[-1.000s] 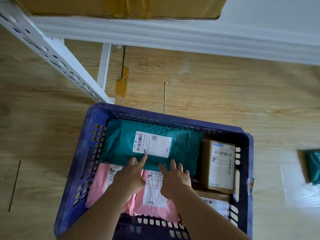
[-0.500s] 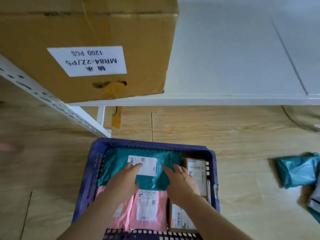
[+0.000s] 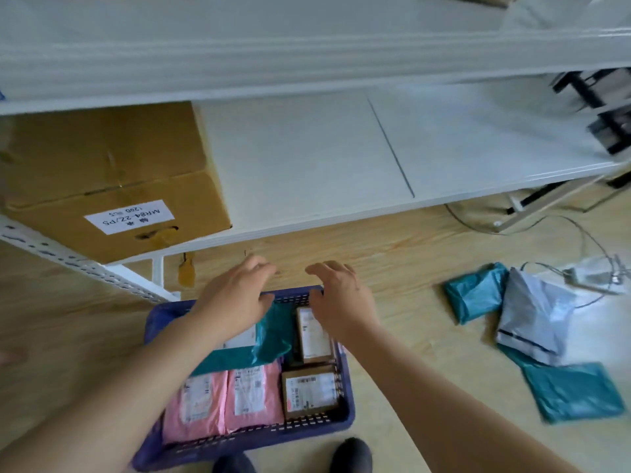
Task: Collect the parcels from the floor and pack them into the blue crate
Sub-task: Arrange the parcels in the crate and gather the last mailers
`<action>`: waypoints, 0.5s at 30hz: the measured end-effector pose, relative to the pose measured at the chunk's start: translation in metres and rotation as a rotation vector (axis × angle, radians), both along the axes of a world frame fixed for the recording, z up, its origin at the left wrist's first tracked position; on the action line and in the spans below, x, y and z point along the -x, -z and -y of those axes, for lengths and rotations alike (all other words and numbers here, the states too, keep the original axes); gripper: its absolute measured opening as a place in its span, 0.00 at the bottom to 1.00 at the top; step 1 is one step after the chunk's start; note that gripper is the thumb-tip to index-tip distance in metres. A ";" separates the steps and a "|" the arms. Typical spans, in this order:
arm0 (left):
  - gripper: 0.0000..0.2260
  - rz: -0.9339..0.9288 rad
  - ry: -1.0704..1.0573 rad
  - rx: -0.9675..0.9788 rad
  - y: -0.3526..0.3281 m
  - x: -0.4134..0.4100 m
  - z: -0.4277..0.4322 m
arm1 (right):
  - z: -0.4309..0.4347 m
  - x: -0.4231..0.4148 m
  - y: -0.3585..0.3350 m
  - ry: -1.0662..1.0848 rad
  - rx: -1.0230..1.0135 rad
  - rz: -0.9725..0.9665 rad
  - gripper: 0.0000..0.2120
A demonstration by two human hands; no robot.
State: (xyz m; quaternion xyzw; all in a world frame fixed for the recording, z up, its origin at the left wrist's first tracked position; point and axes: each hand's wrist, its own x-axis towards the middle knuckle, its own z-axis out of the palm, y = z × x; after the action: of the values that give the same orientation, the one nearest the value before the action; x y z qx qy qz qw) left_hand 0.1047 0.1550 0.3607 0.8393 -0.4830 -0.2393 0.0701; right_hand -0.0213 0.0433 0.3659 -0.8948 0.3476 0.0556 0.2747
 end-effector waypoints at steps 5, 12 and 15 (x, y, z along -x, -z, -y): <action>0.18 -0.010 0.090 0.097 -0.071 0.055 0.036 | 0.027 0.081 -0.068 0.076 0.024 0.047 0.17; 0.19 -0.043 0.270 0.158 -0.142 0.175 0.110 | 0.077 0.221 -0.143 0.287 0.071 0.030 0.15; 0.19 -0.057 0.325 0.173 -0.164 0.231 0.142 | 0.095 0.282 -0.168 0.394 0.071 0.029 0.15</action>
State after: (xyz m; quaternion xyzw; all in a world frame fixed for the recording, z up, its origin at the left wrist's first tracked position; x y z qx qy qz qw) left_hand -0.1262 0.0131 0.5246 0.7338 -0.6290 -0.2289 0.1159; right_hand -0.3033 -0.0513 0.5339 -0.8195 0.5135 -0.0245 0.2535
